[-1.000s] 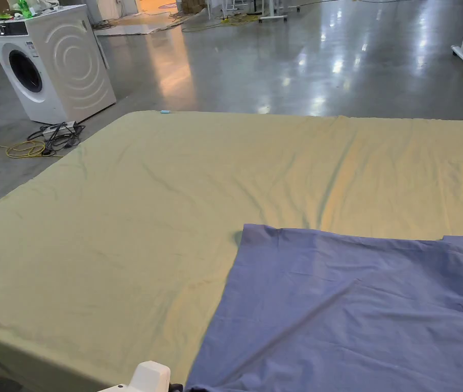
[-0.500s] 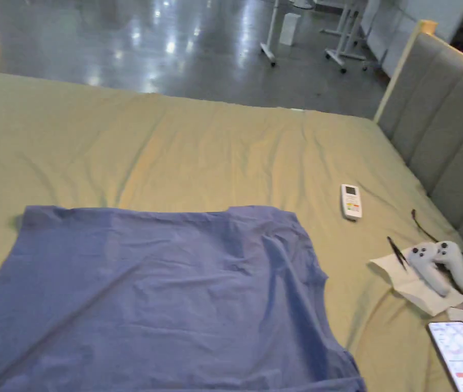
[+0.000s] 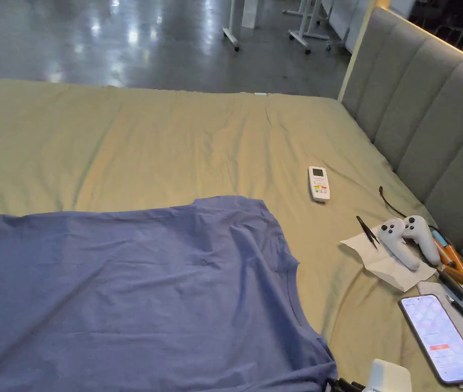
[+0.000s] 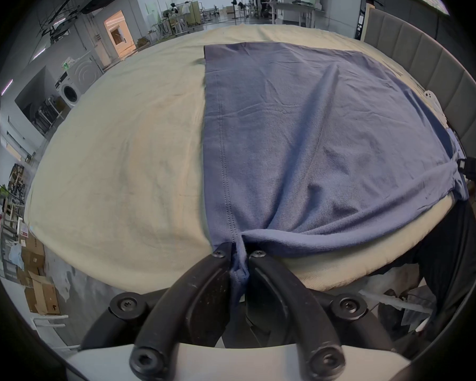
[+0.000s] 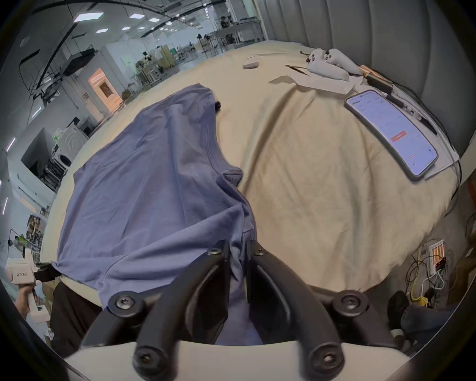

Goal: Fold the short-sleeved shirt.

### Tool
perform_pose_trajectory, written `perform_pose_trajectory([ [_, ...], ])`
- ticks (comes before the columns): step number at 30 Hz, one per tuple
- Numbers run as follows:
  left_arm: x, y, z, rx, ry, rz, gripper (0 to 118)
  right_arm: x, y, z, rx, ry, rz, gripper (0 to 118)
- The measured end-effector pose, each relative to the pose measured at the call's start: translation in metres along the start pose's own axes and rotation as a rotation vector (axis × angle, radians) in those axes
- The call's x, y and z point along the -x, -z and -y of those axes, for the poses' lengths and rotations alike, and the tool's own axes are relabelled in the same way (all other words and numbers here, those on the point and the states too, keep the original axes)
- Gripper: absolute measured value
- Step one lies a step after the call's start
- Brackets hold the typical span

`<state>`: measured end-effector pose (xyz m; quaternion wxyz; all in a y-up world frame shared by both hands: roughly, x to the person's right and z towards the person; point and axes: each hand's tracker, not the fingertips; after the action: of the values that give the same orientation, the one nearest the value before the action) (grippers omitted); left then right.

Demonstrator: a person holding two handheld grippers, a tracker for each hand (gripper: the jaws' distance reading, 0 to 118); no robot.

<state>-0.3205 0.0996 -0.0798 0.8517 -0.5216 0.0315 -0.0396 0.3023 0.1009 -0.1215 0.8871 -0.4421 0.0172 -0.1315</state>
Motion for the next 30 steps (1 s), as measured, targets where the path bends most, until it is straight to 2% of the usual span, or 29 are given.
perform_pose_trajectory([
  [2,-0.006,-0.005,0.0,-0.007,-0.017,-0.004,9,0.004,-0.006,0.0,-0.015,-0.044,-0.006,7],
  [5,-0.008,-0.008,0.003,-0.024,-0.014,-0.003,9,0.013,-0.019,0.0,-0.037,-0.064,0.017,6],
  [8,0.011,-0.008,0.012,-0.066,-0.02,0.01,9,0.014,-0.032,0.0,-0.077,-0.012,-0.022,4],
  [10,0.009,-0.02,0.015,-0.114,-0.102,0.033,9,0.013,-0.039,-0.002,-0.102,0.011,-0.039,4],
  [12,0.013,-0.031,0.011,-0.178,-0.144,0.08,8,0.015,-0.047,-0.01,-0.131,0.001,-0.044,4],
  [16,0.028,-0.048,-0.026,-0.225,-0.19,0.057,8,0.036,-0.058,-0.051,-0.172,-0.034,-0.073,4],
  [18,0.036,-0.043,-0.053,-0.267,-0.202,0.091,8,0.044,-0.048,-0.084,-0.177,-0.039,-0.082,4],
  [21,0.041,-0.028,-0.102,-0.271,-0.149,0.074,8,0.048,-0.013,-0.135,-0.183,-0.029,-0.096,4],
  [24,0.038,0.001,-0.153,-0.237,-0.102,0.055,8,0.061,0.038,-0.177,-0.104,-0.035,-0.07,4],
  [28,0.036,0.048,-0.194,-0.151,-0.103,0.044,8,0.068,0.087,-0.204,-0.022,-0.01,-0.032,4],
  [30,0.027,0.064,-0.202,-0.132,-0.081,0.031,8,0.072,0.107,-0.204,0.006,-0.031,-0.007,4],
])
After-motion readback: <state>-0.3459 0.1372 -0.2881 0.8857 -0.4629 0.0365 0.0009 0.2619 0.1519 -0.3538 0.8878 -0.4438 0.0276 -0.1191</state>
